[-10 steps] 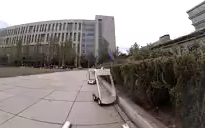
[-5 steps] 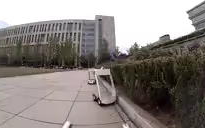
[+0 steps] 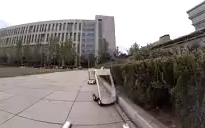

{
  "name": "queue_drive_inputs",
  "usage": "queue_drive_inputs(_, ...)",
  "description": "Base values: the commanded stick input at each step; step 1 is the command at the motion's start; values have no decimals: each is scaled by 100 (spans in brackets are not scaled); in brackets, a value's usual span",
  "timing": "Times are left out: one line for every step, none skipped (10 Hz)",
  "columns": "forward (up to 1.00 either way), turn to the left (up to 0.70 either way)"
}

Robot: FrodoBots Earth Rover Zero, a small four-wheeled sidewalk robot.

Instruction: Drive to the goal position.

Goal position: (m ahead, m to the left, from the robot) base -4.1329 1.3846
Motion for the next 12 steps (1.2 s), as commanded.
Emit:
queue_drive_inputs(6,0)
queue_drive_inputs(6,0)
queue_drive_inputs(6,0)
queue_drive_inputs(6,0)
queue_drive_inputs(6,0)
queue_drive_inputs(6,0)
queue_drive_inputs(6,0)
queue_drive_inputs(6,0)
queue_drive_inputs(6,0)
queue_drive_inputs(6,0)
queue_drive_inputs(6,0)
queue_drive_inputs(6,0)
